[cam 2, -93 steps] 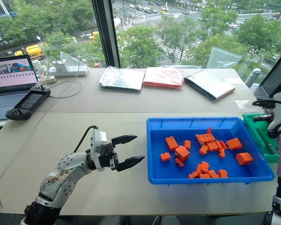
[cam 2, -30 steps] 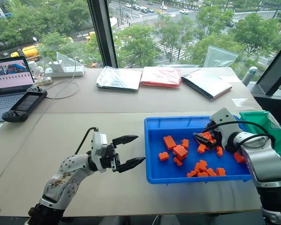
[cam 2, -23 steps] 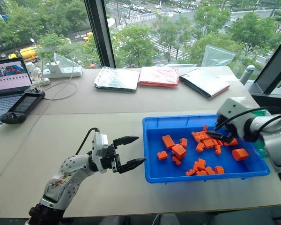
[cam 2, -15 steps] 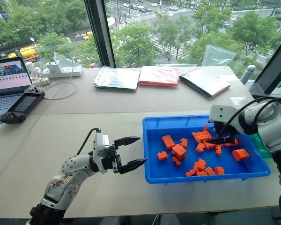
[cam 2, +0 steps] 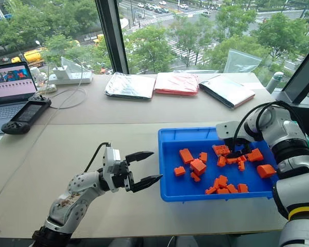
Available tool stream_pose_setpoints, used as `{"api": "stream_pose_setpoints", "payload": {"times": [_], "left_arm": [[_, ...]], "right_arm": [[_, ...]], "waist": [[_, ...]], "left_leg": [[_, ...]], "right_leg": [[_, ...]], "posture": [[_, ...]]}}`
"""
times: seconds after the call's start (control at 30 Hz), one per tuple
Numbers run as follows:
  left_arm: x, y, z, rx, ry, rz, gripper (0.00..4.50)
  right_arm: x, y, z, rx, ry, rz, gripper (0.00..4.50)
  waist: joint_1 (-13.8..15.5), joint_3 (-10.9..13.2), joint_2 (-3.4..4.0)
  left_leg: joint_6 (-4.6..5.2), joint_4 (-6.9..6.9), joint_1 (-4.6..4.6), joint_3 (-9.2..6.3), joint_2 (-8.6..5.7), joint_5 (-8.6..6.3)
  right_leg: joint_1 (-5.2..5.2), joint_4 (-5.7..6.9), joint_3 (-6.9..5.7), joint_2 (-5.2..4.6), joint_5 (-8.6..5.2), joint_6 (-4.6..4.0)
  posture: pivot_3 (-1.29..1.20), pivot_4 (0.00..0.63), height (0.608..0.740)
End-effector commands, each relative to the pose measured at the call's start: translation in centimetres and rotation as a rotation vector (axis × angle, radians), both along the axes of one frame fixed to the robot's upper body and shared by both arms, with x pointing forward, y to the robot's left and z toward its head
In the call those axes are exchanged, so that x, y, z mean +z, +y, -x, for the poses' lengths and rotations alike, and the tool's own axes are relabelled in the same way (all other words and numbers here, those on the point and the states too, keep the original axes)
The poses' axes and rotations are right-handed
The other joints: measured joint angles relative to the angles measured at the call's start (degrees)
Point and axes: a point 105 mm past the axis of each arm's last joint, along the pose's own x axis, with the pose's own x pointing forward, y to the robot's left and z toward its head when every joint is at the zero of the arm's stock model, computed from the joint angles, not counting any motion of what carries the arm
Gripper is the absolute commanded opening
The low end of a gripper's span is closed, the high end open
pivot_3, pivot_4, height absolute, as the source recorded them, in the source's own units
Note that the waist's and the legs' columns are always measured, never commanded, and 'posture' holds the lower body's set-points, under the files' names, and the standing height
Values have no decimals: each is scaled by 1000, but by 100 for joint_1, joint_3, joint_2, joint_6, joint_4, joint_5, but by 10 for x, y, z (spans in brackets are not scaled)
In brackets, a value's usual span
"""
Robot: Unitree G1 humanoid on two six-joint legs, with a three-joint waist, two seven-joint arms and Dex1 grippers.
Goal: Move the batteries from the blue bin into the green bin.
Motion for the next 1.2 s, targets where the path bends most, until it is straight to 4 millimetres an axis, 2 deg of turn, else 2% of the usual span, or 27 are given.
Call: {"api": "stream_pose_setpoints", "payload": {"times": [0.03, 0.17, 0.37, 0.6, 0.7, 0.87, 0.93, 1.1, 1.13, 1.2], "left_arm": [[10, -2, 4, -11, -33, 24, 4500], [9, -2, 4, -8, -29, 26, 4500], [7, -1, 4, -8, -24, 21, 4500], [7, -2, 4, -12, -25, 19, 4500], [7, -2, 4, -12, -24, 20, 4500], [7, -1, 4, -5, -17, 18, 4500], [8, 0, 4, -3, -19, 17, 4500], [9, -1, 3, -9, -20, 11, 4500], [9, -1, 3, -10, -19, 10, 4500], [10, -1, 3, -14, -19, 9, 4500]], "right_arm": [[8, -3, -1, 12, -15, 2, 2786], [7, -2, -3, 9, -26, 0, 1504], [17, -4, -5, 3, -59, -8, 1477], [57, -2, 4, -2, -167, -94, 1477], [66, -4, 17, -55, -173, -150, 1477], [58, -29, 65, -240, -134, -171, 1477], [54, -33, 73, -303, -139, -177, 2476], [48, -40, 85, -383, -143, -149, 4108], [49, -38, 83, -378, -158, -149, 4381], [55, -28, 74, -363, -206, -192, 4459]], "waist": [[0, 0, 0], [0, 0, 0], [-3, 0, 0], [9, 3, 5], [29, 3, 5], [156, 2, 7], [148, 1, 9], [46, 1, 8], [33, 1, 8], [4, 1, 7]], "left_leg": [[0, -1, -2, 0, 0, 0], [-1, 0, -1, 0, 0, 1], [-2, 0, -1, 0, 0, 1], [-2, 0, -9, 0, -1, 1], [-1, -2, -12, -3, -1, 1], [1, 1, -25, -12, -1, -1], [2, 4, -33, -1, -5, -1], [-1, 11, -21, 7, -6, 6], [-1, 11, -18, 7, -5, 7], [-1, 14, -12, 9, -4, 10]], "right_leg": [[-3, 0, 0, 0, 0, 0], [-2, 1, 0, 0, 1, -1], [-2, 2, 0, 0, 1, -2], [-13, 5, 1, -2, 1, -2], [-13, 4, -1, -2, 1, -2], [-18, 4, -11, -13, 1, -1], [-32, 6, -1, -18, 2, 1], [-31, 26, 5, -11, 6, 0], [-30, 31, 5, -9, 6, -1], [-30, 47, 6, -8, 5, -2]], "posture": [[0, 150, 740], [0, 150, 740], [0, 150, 740], [0, 150, 740], [0, 150, 740], [0, 150, 740], [0, 150, 740], [0, 150, 740], [0, 150, 740], [0, 150, 740]]}}
